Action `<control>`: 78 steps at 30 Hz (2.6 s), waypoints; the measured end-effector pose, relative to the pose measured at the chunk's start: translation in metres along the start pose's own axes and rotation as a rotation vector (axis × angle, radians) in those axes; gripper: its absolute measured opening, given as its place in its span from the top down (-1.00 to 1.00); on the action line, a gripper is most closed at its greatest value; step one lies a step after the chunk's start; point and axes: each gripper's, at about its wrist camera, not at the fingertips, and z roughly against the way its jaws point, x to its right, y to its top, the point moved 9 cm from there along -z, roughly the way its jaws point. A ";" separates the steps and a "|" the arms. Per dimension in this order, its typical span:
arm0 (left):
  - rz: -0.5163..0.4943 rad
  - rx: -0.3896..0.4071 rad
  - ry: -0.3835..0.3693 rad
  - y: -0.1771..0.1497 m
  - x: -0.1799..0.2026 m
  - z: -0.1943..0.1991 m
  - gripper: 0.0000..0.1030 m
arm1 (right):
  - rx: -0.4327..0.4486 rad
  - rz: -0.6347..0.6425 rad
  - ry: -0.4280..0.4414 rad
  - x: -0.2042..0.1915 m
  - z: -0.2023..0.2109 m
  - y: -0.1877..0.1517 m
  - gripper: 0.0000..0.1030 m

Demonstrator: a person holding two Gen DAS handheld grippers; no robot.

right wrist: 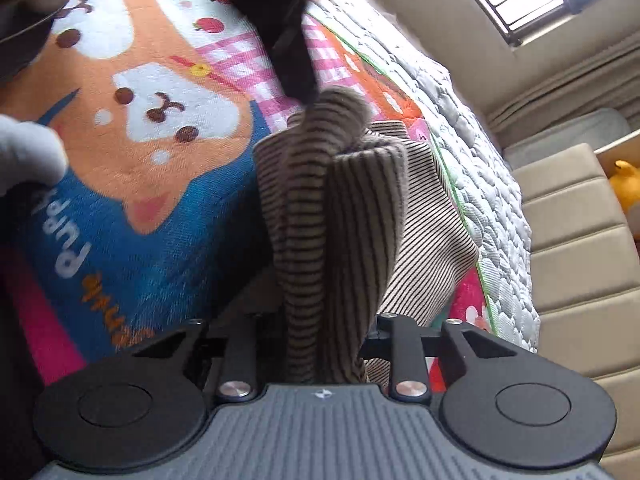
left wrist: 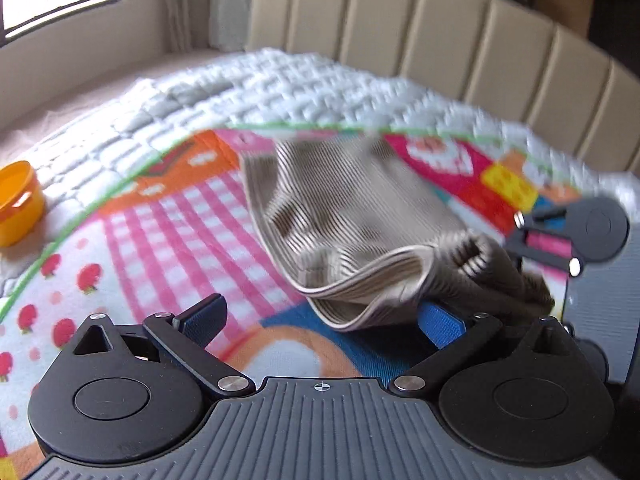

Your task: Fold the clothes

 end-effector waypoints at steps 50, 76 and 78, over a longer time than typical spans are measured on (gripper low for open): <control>-0.047 -0.144 -0.305 -0.017 0.067 -0.066 0.14 | 0.221 -0.640 0.457 0.146 0.051 -0.089 -0.84; 0.158 -0.261 -0.478 -0.002 0.043 -0.023 0.28 | 0.344 -0.621 0.546 0.115 0.026 -0.052 0.56; 0.222 -0.227 -0.426 0.009 0.025 -0.039 0.28 | 0.345 -0.749 0.491 0.131 -0.011 -0.043 0.45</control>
